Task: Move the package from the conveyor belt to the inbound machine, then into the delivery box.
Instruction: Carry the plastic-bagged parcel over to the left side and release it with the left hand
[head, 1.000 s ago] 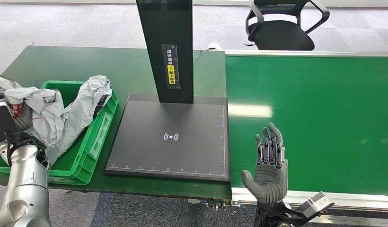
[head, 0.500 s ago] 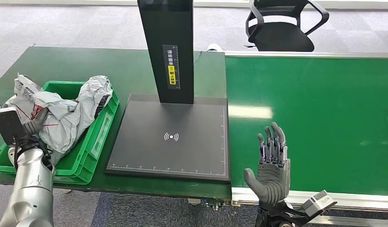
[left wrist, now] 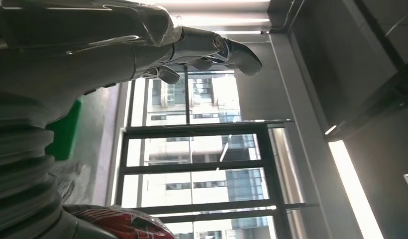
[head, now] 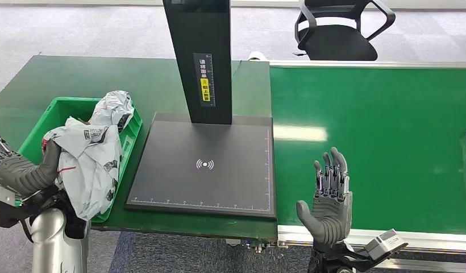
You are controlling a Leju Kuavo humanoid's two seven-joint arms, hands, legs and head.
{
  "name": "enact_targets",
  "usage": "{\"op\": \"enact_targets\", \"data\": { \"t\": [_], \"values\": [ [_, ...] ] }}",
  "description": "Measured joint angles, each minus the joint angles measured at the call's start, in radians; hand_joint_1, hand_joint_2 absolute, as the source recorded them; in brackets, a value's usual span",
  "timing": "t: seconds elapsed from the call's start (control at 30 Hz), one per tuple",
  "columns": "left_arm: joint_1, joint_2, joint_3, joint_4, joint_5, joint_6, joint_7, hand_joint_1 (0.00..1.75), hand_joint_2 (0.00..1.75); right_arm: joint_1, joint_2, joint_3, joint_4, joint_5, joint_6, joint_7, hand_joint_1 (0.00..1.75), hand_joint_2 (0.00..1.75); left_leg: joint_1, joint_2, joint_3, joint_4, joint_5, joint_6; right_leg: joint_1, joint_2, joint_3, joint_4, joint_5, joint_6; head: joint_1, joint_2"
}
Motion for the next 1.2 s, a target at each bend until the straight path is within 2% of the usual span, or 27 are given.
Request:
{"op": "enact_targets", "data": {
  "t": [0.17, 0.43, 0.57, 0.73, 0.83, 1.0, 1.2],
  "values": [
    [0.009, 0.0, -0.027, -0.044, 0.015, 0.002, 0.002, 0.0, 1.75, 0.001, 0.0, -0.006, 0.0, -0.001, 0.0, -0.001, 0.0, 1.75, 0.001, 0.0, 0.001, 0.0, 0.001, 0.0, 0.001, 0.0, 0.0, 0.0, 0.0, 0.0, 0.0, 0.0],
    [-0.046, 0.036, -0.033, 0.023, -0.002, 0.005, 0.048, 0.0, 1.75, 0.002, 0.0, -0.01, 0.0, -0.002, 0.006, -0.005, 0.0, 1.75, 0.001, 0.0, 0.001, 0.0, 0.001, -0.001, 0.001, 0.0, 0.0, 0.0, 0.0, 0.0, 0.0, 0.0],
    [-0.169, 0.092, -0.018, 0.179, -0.05, 0.022, 0.112, 0.0, 1.75, 0.0, 0.0, -0.01, 0.0, -0.001, 0.02, -0.007, 0.0, 1.75, 0.001, -0.002, 0.0, 0.0, 0.002, -0.001, 0.001, -0.001, 0.0, 0.001, 0.001, -0.001, 0.0, 0.0],
    [-0.432, 0.201, 0.027, 0.541, -0.218, 0.075, 0.209, 0.0, 1.75, -0.001, 0.0, -0.01, 0.0, 0.002, 0.027, -0.007, 0.0, 1.75, 0.003, -0.001, 0.0, 0.0, 0.004, -0.003, 0.003, -0.001, 0.0, 0.001, 0.003, -0.004, 0.0, 0.0],
    [-0.537, 0.243, 0.03, 0.707, -0.316, 0.098, 0.274, 0.0, 1.75, 0.001, 0.0, -0.01, 0.0, 0.002, 0.032, -0.006, 0.0, 1.75, 0.003, 0.0, 0.0, 0.0, 0.004, -0.004, 0.003, -0.001, 0.0, 0.002, 0.003, -0.004, 0.0, 0.0],
    [-0.614, 0.291, 0.024, 0.872, -0.447, 0.107, 0.366, 0.0, 1.75, 0.001, 0.0, -0.01, 0.0, 0.003, 0.041, -0.006, 0.0, 1.75, 0.003, 0.002, -0.001, 0.0, 0.004, -0.004, 0.003, 0.0, -0.002, 0.002, 0.003, -0.004, 0.0, 0.0],
    [-0.664, 0.332, 0.01, 0.944, -0.592, 0.079, 0.445, 0.0, 1.75, 0.001, 0.0, -0.011, 0.0, 0.005, 0.047, -0.006, 0.0, 1.75, 0.003, 0.001, -0.003, 0.0, 0.004, -0.004, 0.003, 0.0, -0.004, 0.002, 0.003, -0.004, 0.0, 0.0]
  ]
}}
